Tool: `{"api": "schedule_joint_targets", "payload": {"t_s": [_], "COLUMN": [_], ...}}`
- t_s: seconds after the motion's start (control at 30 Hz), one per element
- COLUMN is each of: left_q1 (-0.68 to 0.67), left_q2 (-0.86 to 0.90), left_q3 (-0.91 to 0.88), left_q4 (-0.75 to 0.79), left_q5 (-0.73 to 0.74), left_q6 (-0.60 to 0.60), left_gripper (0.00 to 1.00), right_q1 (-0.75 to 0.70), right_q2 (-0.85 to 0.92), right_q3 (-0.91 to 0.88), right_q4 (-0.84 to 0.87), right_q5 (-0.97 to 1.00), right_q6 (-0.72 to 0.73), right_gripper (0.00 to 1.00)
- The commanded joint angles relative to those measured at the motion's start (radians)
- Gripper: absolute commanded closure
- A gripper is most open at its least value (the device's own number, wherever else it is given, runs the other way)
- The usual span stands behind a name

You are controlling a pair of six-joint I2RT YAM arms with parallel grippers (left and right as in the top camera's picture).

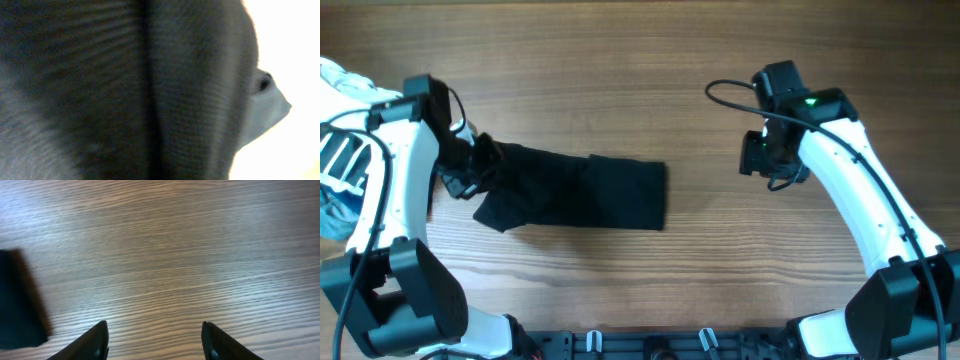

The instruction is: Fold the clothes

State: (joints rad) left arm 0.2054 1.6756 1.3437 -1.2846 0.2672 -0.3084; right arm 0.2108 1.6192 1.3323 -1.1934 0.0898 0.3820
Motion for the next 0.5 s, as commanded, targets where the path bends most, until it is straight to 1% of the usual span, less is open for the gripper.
{"api": "schedule_joint_targets", "payload": {"t_s": [0.0, 0.03, 0.1, 0.17, 0.23, 0.37, 0.47], "left_q1": [-0.163, -0.212, -0.33, -0.456, -0.545, -0.649, -0.688], "left_q2": [0.0, 0.002, 0.011, 0.026, 0.05, 0.096, 0.104], "left_q3": [0.076, 0.076, 0.076, 0.076, 0.076, 0.076, 0.076], "left_q4": [-0.017, -0.007, 0.016, 0.041, 0.064, 0.089, 0.123], "left_q5": [0.053, 0.053, 0.035, -0.024, -0.048, -0.048, -0.048], "left_q6": [0.008, 0.008, -0.042, -0.095, -0.131, -0.199, -0.211], "left_gripper": [0.96, 0.96, 0.96, 0.94, 0.92, 0.93, 0.93], "right_q1": [-0.036, -0.037, -0.037, -0.037, -0.037, -0.037, -0.037], "right_q2": [0.002, 0.002, 0.002, 0.002, 0.002, 0.002, 0.002], "right_q3": [0.011, 0.011, 0.011, 0.011, 0.011, 0.01, 0.008], "right_q4": [-0.005, -0.007, -0.011, -0.016, -0.022, -0.027, -0.03], "right_q5": [0.022, 0.022, 0.022, 0.004, -0.01, -0.016, -0.016], "right_q6": [-0.043, -0.044, -0.046, -0.07, -0.086, -0.095, -0.095], "right_gripper": [0.4, 0.4, 0.39, 0.4, 0.4, 0.4, 0.4]}}
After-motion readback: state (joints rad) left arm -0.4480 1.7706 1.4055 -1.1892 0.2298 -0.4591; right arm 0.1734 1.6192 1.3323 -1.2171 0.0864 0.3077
